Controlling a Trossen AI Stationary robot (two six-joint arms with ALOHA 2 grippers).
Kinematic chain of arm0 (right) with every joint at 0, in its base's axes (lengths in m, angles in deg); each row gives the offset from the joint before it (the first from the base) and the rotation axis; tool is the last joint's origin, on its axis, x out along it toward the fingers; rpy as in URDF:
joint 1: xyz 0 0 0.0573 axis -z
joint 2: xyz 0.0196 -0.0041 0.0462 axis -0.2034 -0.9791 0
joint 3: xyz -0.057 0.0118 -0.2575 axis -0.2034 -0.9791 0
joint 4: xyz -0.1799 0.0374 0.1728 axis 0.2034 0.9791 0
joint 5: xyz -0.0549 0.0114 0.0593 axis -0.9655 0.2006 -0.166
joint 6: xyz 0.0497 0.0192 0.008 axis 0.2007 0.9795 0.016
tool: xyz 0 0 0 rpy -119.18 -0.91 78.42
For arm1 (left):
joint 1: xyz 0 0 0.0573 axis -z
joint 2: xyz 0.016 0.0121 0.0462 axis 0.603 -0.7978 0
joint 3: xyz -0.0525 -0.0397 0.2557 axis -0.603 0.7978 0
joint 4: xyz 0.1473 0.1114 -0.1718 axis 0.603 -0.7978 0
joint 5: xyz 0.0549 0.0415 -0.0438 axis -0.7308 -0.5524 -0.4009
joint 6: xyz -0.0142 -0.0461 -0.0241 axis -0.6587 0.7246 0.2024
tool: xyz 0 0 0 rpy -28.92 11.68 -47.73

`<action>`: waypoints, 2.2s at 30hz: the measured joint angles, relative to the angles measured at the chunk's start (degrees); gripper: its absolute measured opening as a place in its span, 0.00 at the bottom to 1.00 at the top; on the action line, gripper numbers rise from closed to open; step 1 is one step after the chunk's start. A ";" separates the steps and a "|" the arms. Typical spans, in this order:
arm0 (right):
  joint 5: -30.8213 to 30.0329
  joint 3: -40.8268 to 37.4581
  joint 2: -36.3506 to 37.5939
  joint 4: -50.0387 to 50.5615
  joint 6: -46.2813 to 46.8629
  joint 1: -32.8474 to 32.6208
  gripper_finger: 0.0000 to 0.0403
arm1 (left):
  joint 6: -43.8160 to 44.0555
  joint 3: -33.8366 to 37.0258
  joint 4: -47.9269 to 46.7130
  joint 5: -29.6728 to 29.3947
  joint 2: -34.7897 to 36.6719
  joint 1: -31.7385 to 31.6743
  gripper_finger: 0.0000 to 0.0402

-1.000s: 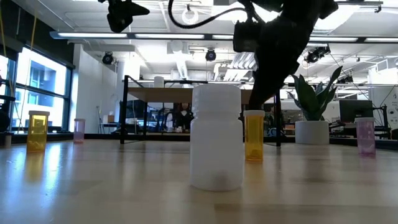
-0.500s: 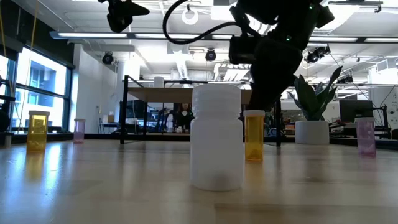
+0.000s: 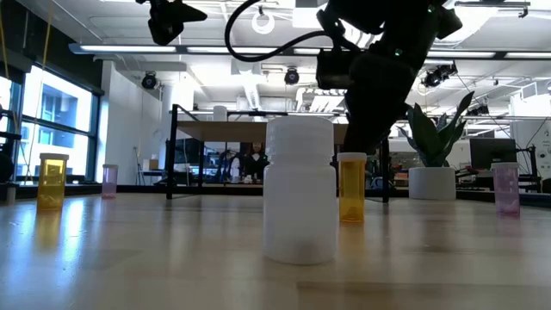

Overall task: Pick and place medicine bottles onto shelf by color
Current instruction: Put the top right yellow pill bottle on the shelf

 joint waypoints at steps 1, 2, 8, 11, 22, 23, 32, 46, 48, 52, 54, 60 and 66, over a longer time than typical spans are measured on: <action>0.12 0.00 0.02 0.00 0.00 0.00 0.27 | -0.55 0.00 0.00 0.00 0.00 0.00 0.54; 0.29 0.00 0.02 -0.01 0.00 0.00 0.26 | -0.98 0.00 -0.02 -0.01 0.00 0.00 0.54; 0.52 0.00 0.20 0.10 0.62 0.02 0.24 | -1.71 0.00 0.00 -0.01 0.00 0.00 0.54; 0.53 0.00 1.24 0.20 0.96 0.00 0.24 | -1.68 0.00 0.02 -0.01 0.00 0.00 0.54; -1.85 0.00 11.76 0.63 4.55 4.33 0.24 | -2.36 -0.04 0.06 -0.09 1.16 -0.07 0.54; -1.91 0.00 13.09 0.63 4.55 5.09 0.24 | -2.85 -0.04 0.01 -0.20 1.25 -0.07 0.54; -4.26 7.90 18.90 7.48 -4.09 15.44 0.23 | -3.67 -0.04 0.05 -1.36 1.29 -1.23 0.54; 0.61 22.51 18.91 18.62 -23.46 41.13 0.23 | -0.82 -0.04 0.02 -1.35 1.27 -8.46 0.54; 0.73 23.09 18.91 18.61 -25.26 43.99 0.23 | 0.42 -0.04 0.02 -1.33 1.27 -9.38 0.54; 0.81 23.73 18.88 18.06 -28.34 48.60 0.23 | 1.36 -0.04 0.02 -1.32 1.27 -10.64 0.54; 0.88 24.36 18.57 17.26 -29.68 50.52 0.23 | 1.36 -0.04 0.02 -1.33 1.27 -11.01 0.54; 4.43 30.22 13.28 18.26 -33.05 53.84 0.23 | 1.53 -0.04 0.02 -1.29 1.27 -11.88 0.54; 6.18 34.51 7.15 24.82 -33.78 54.03 0.23 | 1.50 -0.04 0.01 -1.30 1.27 -12.20 0.54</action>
